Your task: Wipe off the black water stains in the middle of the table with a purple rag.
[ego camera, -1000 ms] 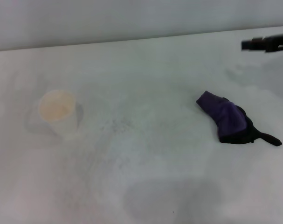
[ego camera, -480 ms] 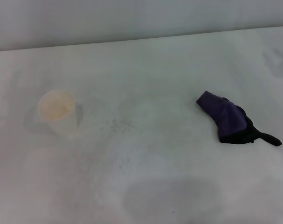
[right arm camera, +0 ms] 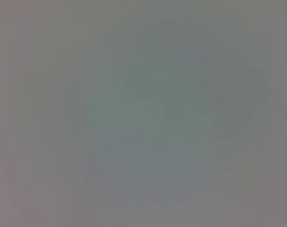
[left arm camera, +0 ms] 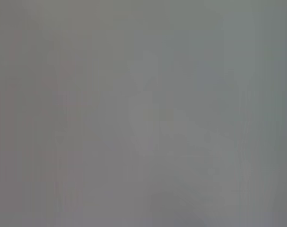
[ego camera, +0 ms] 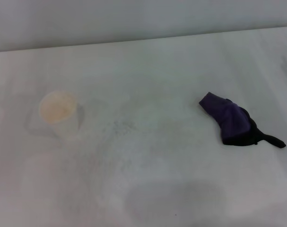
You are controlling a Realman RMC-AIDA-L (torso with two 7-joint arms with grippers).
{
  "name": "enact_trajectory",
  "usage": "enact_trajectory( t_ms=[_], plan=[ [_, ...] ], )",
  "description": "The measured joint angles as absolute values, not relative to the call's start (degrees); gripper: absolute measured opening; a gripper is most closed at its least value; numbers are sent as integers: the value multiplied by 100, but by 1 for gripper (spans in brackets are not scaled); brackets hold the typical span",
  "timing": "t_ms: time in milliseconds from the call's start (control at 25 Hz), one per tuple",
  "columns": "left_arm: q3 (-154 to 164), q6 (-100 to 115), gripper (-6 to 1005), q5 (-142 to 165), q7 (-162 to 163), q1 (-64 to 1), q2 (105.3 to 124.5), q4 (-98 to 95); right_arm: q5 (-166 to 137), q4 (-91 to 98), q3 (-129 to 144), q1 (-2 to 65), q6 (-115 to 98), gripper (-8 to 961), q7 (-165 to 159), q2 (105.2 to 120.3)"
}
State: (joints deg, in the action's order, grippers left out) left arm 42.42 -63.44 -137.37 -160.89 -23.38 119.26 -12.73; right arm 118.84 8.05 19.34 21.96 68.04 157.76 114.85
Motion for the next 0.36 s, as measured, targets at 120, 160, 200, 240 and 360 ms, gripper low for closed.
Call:
enact_trajectory(
  t_ms=[120,160,200,240,360],
  plan=[
    [4249,-6442,891,-13957,-16139,-2359,11939,-1152,11902,763,1928,2187,6707,732,15862,11487],
    [4251,-6482,891,-14037,-16159,-2370,11943,-1097,11911,757,1901,2182,6642,753,15881,11488],
    [4251,-6517,892,-14122,-16177,-2393,11945,-1027,11922,757,1866,2180,6584,774,15889,11488],
    [4253,-6539,892,-14185,-16185,-2409,11946,-983,11933,757,1798,2183,6534,796,15893,11487],
    [4265,-6591,892,-14257,-16186,-2431,11946,-927,11944,774,1660,2192,6456,838,15903,11488]
  ],
)
